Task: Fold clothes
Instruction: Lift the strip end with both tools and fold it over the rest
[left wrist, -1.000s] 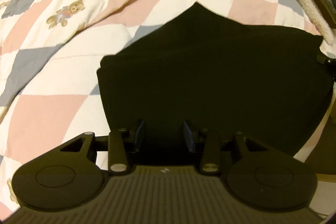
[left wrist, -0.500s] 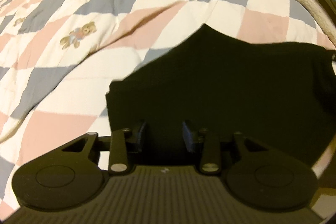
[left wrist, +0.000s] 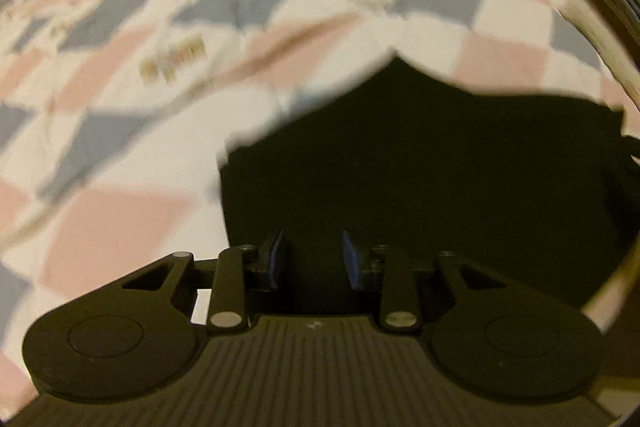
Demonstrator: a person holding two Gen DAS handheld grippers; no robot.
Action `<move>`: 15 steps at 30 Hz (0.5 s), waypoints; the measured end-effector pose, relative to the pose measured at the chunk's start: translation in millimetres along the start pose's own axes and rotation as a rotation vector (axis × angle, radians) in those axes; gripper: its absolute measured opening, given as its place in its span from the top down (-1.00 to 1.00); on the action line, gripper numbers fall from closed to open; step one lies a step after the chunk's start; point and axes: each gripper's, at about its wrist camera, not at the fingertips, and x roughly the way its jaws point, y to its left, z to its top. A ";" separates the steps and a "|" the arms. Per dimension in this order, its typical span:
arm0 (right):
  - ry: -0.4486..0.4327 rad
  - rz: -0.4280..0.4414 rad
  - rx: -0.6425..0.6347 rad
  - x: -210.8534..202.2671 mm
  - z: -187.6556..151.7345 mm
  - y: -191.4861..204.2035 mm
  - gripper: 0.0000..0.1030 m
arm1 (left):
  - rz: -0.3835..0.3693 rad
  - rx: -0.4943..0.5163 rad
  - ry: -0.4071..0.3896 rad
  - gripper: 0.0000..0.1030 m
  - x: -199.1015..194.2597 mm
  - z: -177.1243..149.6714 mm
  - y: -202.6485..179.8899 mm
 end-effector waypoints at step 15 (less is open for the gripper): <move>0.175 -0.222 0.117 4.0 -28.0 38.3 -0.07 | 0.014 0.131 0.179 0.32 11.7 -31.8 -2.0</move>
